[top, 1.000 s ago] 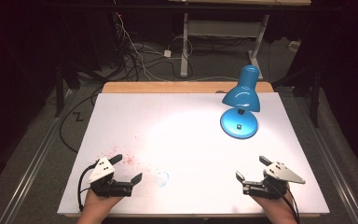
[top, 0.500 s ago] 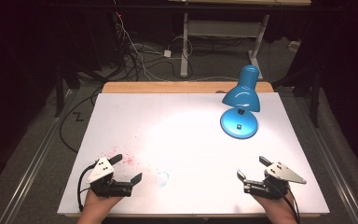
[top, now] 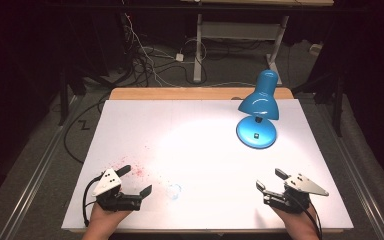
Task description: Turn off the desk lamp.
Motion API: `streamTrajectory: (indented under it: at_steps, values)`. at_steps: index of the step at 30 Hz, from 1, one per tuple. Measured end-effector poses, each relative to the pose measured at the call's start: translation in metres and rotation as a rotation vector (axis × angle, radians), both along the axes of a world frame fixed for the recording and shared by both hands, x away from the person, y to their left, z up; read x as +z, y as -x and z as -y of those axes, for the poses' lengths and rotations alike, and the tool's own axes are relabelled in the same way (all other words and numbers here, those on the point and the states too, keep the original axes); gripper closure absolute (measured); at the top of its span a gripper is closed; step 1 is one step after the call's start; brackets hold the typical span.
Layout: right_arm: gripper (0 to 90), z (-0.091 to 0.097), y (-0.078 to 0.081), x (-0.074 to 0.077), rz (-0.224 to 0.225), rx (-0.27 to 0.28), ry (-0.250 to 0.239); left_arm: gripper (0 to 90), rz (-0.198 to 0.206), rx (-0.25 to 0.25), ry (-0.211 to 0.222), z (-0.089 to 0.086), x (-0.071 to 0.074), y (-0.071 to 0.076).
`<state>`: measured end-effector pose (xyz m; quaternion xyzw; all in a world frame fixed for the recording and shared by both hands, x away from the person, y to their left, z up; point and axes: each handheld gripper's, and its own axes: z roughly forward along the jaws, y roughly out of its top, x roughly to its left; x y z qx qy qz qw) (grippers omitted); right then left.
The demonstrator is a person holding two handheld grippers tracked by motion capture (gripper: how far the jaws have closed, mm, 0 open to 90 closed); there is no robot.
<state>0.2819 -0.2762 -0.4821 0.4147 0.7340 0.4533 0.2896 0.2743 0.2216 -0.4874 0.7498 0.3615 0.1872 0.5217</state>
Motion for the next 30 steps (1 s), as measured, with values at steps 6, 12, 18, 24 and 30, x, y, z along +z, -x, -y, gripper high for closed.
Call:
streamTrajectory:
  at_steps: [6, 12, 18, 24, 30]
  values:
    - [38.9, 0.0007, 0.0001, -0.0002, -0.006, 0.006, 0.004, 0.0, -0.002, -0.006, -0.006, 0.0016, -0.0003, 0.0004]
    - [52.6, 0.0021, 0.0006, -0.0001, -0.016, 0.008, -0.013, 0.0, 0.000, -0.005, -0.005, 0.0011, 0.0001, 0.0007]
    - [65.7, 0.0035, -0.0016, -0.0008, -0.031, 0.007, -0.024, 0.0, -0.004, -0.012, -0.006, 0.0023, -0.0011, 0.0003]
    - [77.8, 0.0057, -0.0034, -0.0008, -0.043, 0.011, -0.025, 0.0, -0.005, -0.015, -0.010, 0.0035, -0.0012, 0.0004]
    - [86.8, 0.0071, -0.0035, -0.0001, -0.043, 0.010, -0.026, 0.0, -0.003, -0.015, -0.011, 0.0037, -0.0010, 0.0001]
